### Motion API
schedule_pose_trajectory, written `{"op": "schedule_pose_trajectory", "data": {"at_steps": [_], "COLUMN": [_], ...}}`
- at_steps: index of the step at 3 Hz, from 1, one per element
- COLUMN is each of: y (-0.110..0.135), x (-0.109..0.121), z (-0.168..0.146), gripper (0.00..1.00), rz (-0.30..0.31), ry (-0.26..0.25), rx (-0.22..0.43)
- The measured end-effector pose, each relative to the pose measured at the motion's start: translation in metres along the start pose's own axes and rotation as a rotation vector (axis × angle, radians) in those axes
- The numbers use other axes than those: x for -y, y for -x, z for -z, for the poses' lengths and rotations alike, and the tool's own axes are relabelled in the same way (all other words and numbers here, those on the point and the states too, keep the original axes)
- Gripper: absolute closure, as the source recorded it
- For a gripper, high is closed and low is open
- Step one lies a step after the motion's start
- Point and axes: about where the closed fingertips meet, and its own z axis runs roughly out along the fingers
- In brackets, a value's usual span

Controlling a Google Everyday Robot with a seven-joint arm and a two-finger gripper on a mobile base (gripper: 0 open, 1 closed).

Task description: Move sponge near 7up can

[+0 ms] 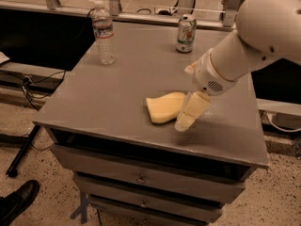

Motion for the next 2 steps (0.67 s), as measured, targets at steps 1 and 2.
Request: {"op": "schedule_pose_trajectory", "data": {"at_steps": [1,2], "y": [0.0,-0.002], "x": [0.001,0.002], "z": [-0.021,-0.034], "gripper": [0.17,0.39], "rz": [-0.04,-0.078], "ry": [0.024,0.047], "rx": [0.028,0.034]}}
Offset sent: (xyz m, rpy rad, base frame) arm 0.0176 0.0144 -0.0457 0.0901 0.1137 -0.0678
